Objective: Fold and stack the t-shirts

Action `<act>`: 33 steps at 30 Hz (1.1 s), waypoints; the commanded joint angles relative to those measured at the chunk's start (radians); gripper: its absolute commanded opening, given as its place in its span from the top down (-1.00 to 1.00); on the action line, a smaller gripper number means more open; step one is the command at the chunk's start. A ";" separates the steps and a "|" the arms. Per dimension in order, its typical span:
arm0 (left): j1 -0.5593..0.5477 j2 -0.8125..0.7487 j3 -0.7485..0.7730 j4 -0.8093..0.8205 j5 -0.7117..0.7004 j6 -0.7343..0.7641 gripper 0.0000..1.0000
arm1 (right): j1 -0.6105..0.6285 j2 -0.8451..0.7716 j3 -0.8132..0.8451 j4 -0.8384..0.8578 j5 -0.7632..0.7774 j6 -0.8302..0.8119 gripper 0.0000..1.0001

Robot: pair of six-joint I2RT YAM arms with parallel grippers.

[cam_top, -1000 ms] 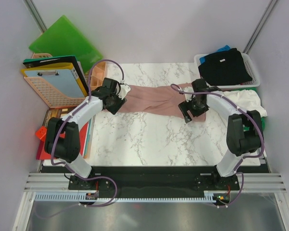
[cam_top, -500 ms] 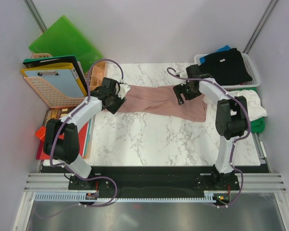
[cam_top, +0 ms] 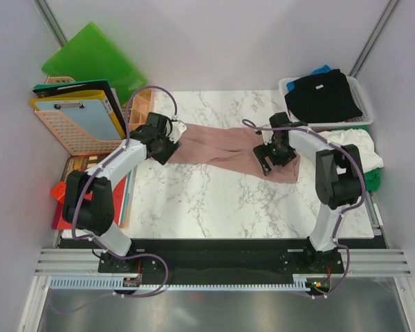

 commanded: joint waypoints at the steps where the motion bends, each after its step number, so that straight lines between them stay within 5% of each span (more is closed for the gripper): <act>1: 0.001 -0.013 -0.012 0.026 0.007 -0.001 -0.21 | -0.004 -0.129 -0.077 -0.075 0.059 -0.046 -0.85; 11: -0.002 -0.025 -0.018 0.028 0.007 0.003 -0.20 | -0.077 -0.344 -0.271 -0.121 0.071 -0.125 -0.86; 17: -0.005 -0.048 -0.022 0.069 -0.002 -0.027 -0.19 | -0.074 -0.384 -0.171 -0.118 -0.031 -0.083 -0.91; 22: -0.005 -0.110 -0.050 0.189 -0.134 -0.023 -0.25 | -0.067 -0.306 -0.087 -0.083 -0.031 -0.053 -0.96; 26: -0.002 -0.094 -0.042 0.207 -0.182 0.009 -0.68 | -0.053 -0.168 0.036 -0.046 -0.039 -0.016 -0.96; 33: -0.004 -0.104 -0.028 0.206 -0.177 0.008 -0.77 | -0.022 0.145 0.287 -0.048 -0.048 0.073 -0.96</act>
